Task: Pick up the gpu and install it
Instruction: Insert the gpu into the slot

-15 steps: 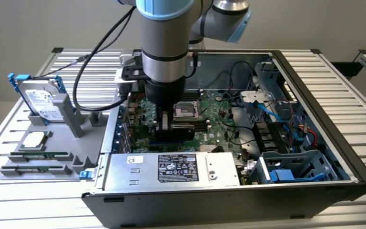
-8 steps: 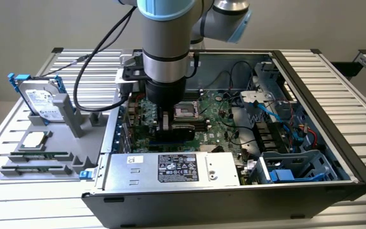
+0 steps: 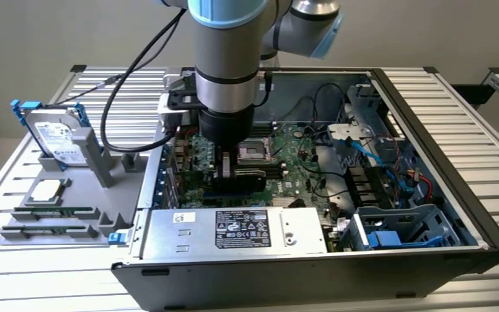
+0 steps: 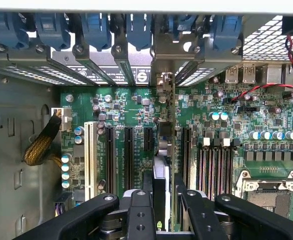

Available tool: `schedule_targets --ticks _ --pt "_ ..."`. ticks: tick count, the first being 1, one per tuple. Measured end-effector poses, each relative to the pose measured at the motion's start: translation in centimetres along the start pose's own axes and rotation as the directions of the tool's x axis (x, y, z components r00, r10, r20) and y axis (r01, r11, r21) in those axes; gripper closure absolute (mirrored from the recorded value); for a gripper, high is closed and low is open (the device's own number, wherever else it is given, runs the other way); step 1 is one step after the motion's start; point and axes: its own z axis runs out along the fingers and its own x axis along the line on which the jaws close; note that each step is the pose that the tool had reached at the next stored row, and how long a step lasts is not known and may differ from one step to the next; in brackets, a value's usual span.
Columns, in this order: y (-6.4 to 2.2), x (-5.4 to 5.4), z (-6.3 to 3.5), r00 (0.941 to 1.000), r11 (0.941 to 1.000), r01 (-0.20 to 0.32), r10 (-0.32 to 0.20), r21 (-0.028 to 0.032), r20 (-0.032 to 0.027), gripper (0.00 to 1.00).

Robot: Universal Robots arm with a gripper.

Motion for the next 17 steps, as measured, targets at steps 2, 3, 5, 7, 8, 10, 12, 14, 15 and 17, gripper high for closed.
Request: schedule_targets --ticks 2,3,5,7,8,10,12,14,15,17 --pt "-0.01 0.00 0.00 1.0000 1.0000 0.000 0.000 -0.0004 0.0011 0.73" --pt "-0.01 0.00 0.00 1.0000 1.0000 0.000 0.000 -0.0007 0.0019 0.73" --pt "-0.02 0.00 0.00 1.0000 1.0000 0.000 0.000 -0.0013 0.0036 0.73" --pt "-0.02 0.00 0.01 1.0000 1.0000 0.000 0.000 -0.0019 0.0052 0.73" --pt "-0.02 0.00 0.02 1.0000 1.0000 0.000 0.000 -0.0024 0.0059 0.73" --pt "-0.03 0.01 0.05 1.0000 1.0000 0.000 0.000 -0.0035 0.0074 0.73" --pt "-0.03 0.03 0.09 1.0000 1.0000 0.000 0.000 -0.0047 0.0088 0.73" --pt "-0.03 0.06 0.14 0.9999 1.0000 0.000 0.000 -0.0061 0.0102 0.73" --pt "-0.03 0.09 0.16 0.9999 1.0000 0.000 0.000 -0.0065 0.0109 0.73" --pt "-0.05 0.15 0.19 0.9999 1.0000 0.000 0.000 -0.0068 0.0128 0.73"
